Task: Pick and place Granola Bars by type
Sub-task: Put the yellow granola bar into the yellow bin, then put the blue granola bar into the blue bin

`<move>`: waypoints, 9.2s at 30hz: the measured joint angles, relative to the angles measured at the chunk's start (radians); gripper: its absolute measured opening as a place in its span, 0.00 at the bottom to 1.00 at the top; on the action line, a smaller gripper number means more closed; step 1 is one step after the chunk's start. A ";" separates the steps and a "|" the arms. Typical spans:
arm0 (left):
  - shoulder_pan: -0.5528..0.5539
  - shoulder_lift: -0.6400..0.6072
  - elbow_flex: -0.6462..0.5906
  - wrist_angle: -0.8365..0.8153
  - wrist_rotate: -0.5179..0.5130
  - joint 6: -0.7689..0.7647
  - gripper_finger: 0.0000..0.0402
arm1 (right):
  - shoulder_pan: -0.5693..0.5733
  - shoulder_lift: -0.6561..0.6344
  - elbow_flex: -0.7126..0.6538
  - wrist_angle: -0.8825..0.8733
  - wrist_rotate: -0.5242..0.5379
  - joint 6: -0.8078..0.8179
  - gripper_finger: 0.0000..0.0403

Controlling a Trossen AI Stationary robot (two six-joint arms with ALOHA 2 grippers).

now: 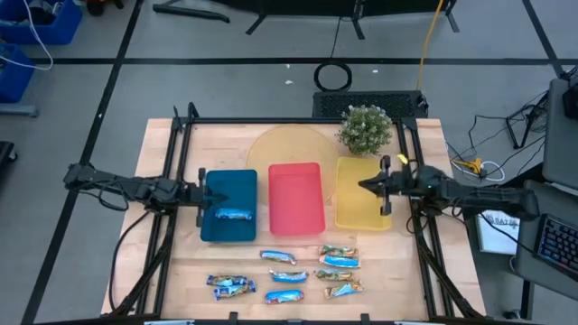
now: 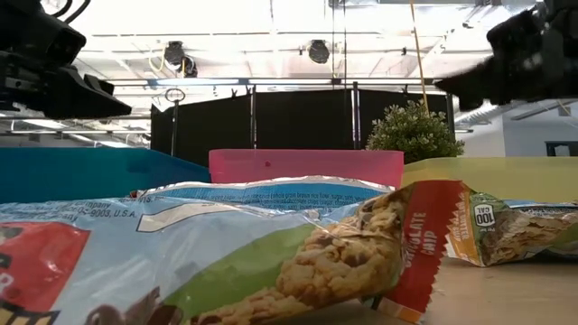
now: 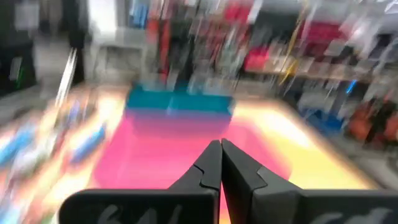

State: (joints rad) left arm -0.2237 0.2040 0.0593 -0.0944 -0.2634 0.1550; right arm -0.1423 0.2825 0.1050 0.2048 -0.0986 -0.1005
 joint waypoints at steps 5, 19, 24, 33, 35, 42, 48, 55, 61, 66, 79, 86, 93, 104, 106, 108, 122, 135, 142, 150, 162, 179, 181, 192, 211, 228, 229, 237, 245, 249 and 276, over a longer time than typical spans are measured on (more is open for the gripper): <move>0.000 0.012 0.000 0.001 0.000 0.000 0.01 | 0.169 0.205 0.286 -0.212 0.191 -0.073 0.00; 0.000 0.018 -0.003 0.059 -0.015 0.074 0.11 | 0.775 1.114 1.124 -1.021 0.705 0.249 0.00; 0.000 0.019 -0.003 0.081 -0.015 0.041 0.10 | 0.795 1.375 1.398 -1.330 0.636 0.441 0.00; 0.000 0.019 -0.003 0.084 -0.008 -0.001 0.10 | 0.776 1.552 1.442 -1.226 0.336 0.534 0.01; 0.000 0.019 -0.003 0.085 -0.008 -0.002 0.10 | 0.794 1.567 1.442 -1.158 0.300 0.542 0.04; 0.000 0.019 -0.003 0.082 -0.008 0.008 0.10 | 0.845 1.569 1.442 -1.020 0.225 0.523 0.29; 0.000 0.019 -0.003 0.069 -0.008 0.019 0.10 | 0.883 1.584 1.443 -0.993 0.225 0.475 0.44; 0.000 0.019 -0.002 0.067 -0.008 0.018 0.10 | 0.899 1.661 1.443 -0.916 0.225 0.453 0.46; 0.000 0.019 -0.002 0.067 -0.006 0.000 0.10 | 0.903 1.728 1.443 -0.938 0.224 0.427 0.46; 0.000 0.019 -0.002 0.067 -0.006 0.004 0.10 | 0.909 1.760 1.442 -0.940 0.224 0.403 0.46; 0.000 0.018 -0.002 0.068 -0.007 0.023 0.10 | 0.910 1.768 1.306 -0.813 0.190 0.401 0.46; 0.000 0.019 -0.002 0.068 -0.007 0.020 0.10 | 0.908 1.763 1.286 -0.774 0.175 0.391 0.37; 0.000 0.018 -0.002 0.068 -0.007 0.000 0.10 | 0.898 1.730 1.280 -0.748 0.186 0.356 0.12; 0.000 0.018 -0.002 0.068 -0.007 -0.004 0.10 | 0.861 1.514 1.280 -0.719 0.261 0.341 0.11; 0.000 0.019 -0.002 0.068 -0.007 -0.004 0.10 | 0.854 1.460 1.280 -0.737 0.312 0.334 0.10; 0.000 0.019 -0.002 0.068 -0.007 -0.004 0.10 | 0.850 1.400 1.280 -0.774 0.350 0.331 0.08; 0.000 0.019 -0.002 0.061 -0.007 0.003 0.10 | 0.746 0.782 0.809 -0.743 0.630 0.548 0.06; 0.000 0.019 -0.002 0.061 -0.007 0.004 0.10 | 0.632 0.441 0.334 -0.477 0.673 0.473 0.04; 0.000 0.019 -0.002 0.061 -0.007 0.002 0.10 | 0.626 0.316 0.316 -0.514 0.678 0.325 0.05; 0.000 0.018 -0.002 0.061 -0.008 -0.027 0.10 | 0.602 0.140 0.316 -0.612 0.677 0.251 0.04; 0.000 0.018 -0.002 0.061 -0.008 -0.059 0.10 | 0.541 0.164 0.394 -0.562 0.670 0.212 0.04; 0.000 0.019 -0.001 0.060 -0.008 -0.121 0.10 | 0.192 0.952 0.864 -1.166 0.377 0.302 0.04; 0.000 0.019 -0.001 0.060 -0.008 -0.115 0.10 | 0.160 1.010 0.862 -1.153 0.322 0.284 0.04; 0.000 0.018 -0.001 0.058 -0.008 -0.100 0.10 | 0.082 1.156 0.755 -0.913 0.200 0.191 0.04; 0.000 0.018 -0.001 0.016 -0.008 -0.098 0.10 | 0.052 1.075 0.653 -0.964 0.182 0.226 0.30; 0.000 0.018 -0.001 0.016 -0.035 -0.089 0.10 | 0.207 0.490 0.667 -0.778 0.281 0.195 0.03; 0.000 0.018 -0.001 0.016 -0.035 -0.089 0.10 | 0.207 0.467 0.654 -0.766 0.282 0.196 0.02; 0.000 0.018 -0.001 0.016 -0.080 -0.083 0.10 | 0.216 0.316 0.447 -0.463 0.243 0.061 0.00; 0.000 0.018 -0.001 0.018 -0.137 -0.079 0.10 | 0.216 0.225 0.172 -0.097 0.203 -0.034 0.00; 0.000 0.019 -0.001 0.034 -0.132 -0.088 0.10 | 0.216 0.211 0.068 0.071 0.206 -0.071 0.00; -0.306 1.039 1.021 -0.832 -0.334 -0.819 0.10 | 0.215 0.206 -0.033 0.240 0.229 -0.174 0.00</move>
State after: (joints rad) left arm -0.5296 1.2433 1.0805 -0.9264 -0.5974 -0.6638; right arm 0.0731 0.4889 0.0719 0.4446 0.1299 -0.2745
